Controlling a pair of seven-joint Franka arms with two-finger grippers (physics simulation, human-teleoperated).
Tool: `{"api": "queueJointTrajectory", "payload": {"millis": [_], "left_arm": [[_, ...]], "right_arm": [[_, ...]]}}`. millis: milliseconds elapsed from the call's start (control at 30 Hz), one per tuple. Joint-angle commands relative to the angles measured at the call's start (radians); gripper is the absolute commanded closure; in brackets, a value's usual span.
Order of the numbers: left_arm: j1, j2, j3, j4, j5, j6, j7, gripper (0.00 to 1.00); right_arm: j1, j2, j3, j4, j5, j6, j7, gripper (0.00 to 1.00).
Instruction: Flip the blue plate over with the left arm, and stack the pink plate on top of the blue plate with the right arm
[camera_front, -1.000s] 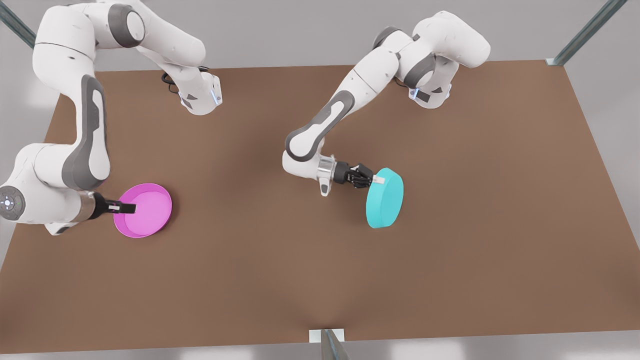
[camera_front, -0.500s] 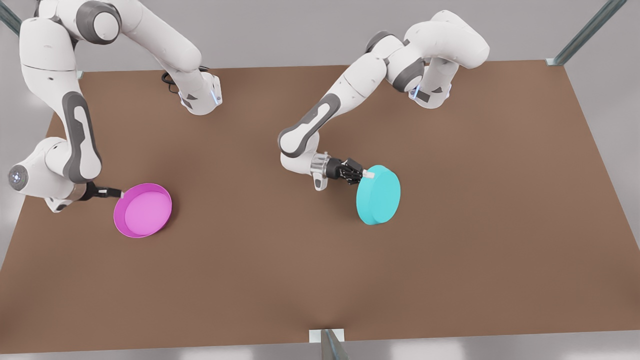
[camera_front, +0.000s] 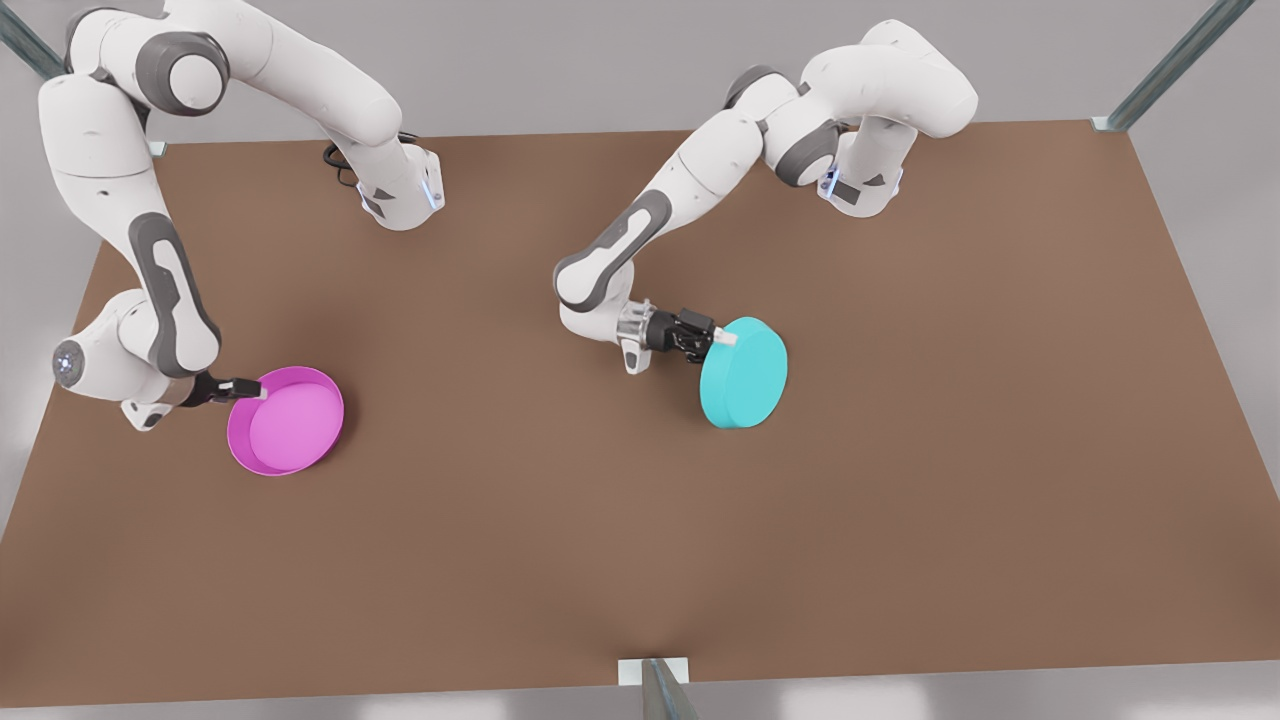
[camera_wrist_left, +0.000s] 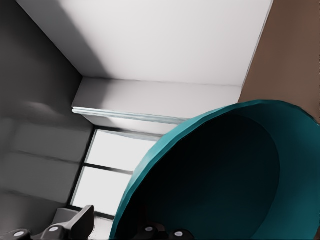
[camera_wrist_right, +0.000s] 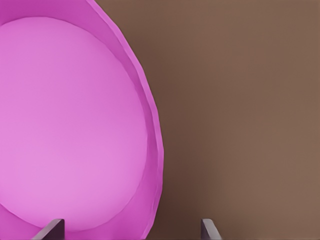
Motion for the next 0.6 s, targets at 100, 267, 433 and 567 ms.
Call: {"api": "queueJointTrajectory", "payload": {"millis": [100,267,433,567], "left_arm": [[-0.012,0.009,-0.012,0.015,-0.021,-0.03,-0.001,0.0],[-0.009,0.014,-0.089,0.066,-0.118,-0.025,-0.017,0.0],[-0.011,0.048,-0.138,0.137,-0.181,-0.021,-0.03,0.0],[-0.009,0.051,-0.205,0.161,-0.181,0.016,-0.046,0.0]], "right_arm": [[0.0,0.006,0.0,-0.005,0.0,0.0,0.003,0.0],[0.009,0.041,0.0,0.047,0.011,0.021,0.003,0.0],[0.018,0.081,0.002,0.102,0.021,0.006,-0.028,0.0],[0.018,0.086,0.002,0.112,0.08,-0.04,-0.095,0.0]]}}
